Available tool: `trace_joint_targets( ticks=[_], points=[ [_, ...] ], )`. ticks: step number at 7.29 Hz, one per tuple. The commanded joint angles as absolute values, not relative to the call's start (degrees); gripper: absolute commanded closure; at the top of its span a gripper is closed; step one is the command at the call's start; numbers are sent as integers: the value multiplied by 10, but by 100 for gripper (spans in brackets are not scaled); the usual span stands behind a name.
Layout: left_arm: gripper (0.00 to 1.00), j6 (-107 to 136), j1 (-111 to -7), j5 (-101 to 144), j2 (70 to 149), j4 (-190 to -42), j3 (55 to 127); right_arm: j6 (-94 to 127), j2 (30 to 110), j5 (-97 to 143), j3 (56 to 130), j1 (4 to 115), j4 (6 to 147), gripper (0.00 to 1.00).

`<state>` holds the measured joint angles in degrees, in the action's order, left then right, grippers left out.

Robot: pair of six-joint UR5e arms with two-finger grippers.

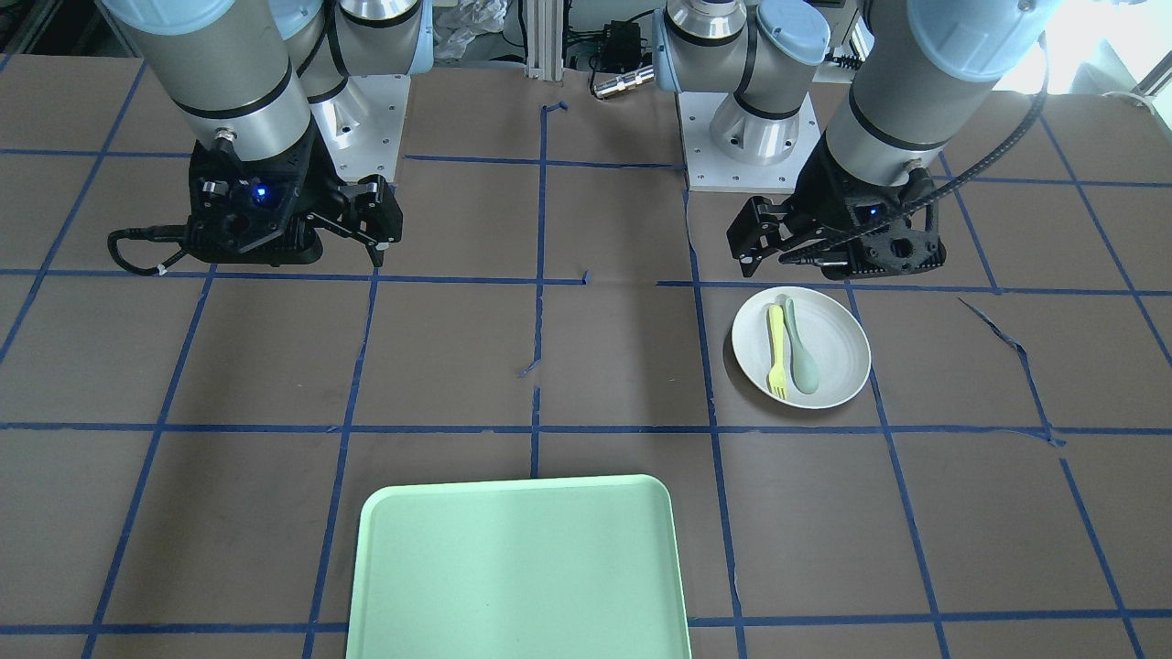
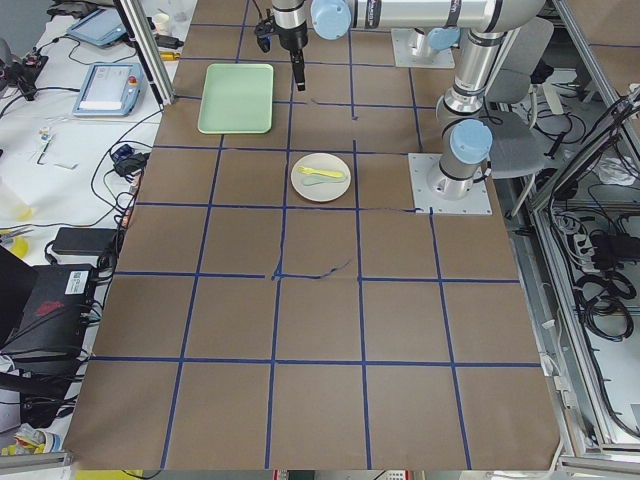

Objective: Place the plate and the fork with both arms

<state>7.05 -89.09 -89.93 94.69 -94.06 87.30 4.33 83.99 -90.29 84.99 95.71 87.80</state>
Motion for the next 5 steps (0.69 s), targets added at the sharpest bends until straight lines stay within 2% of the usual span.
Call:
trace_joint_targets(
  ticks=[1,3,5],
  points=[
    [0,54,-869,-900,947,-905,888,43,839,-904,850,956,880,0],
    [0,-72,-760,-899,950,-863,947,44,832,-904,856,956,878,0],
    [0,-165,-669,-898,959,-752,1029,45,828,-905,867,956,887,0]
  ],
)
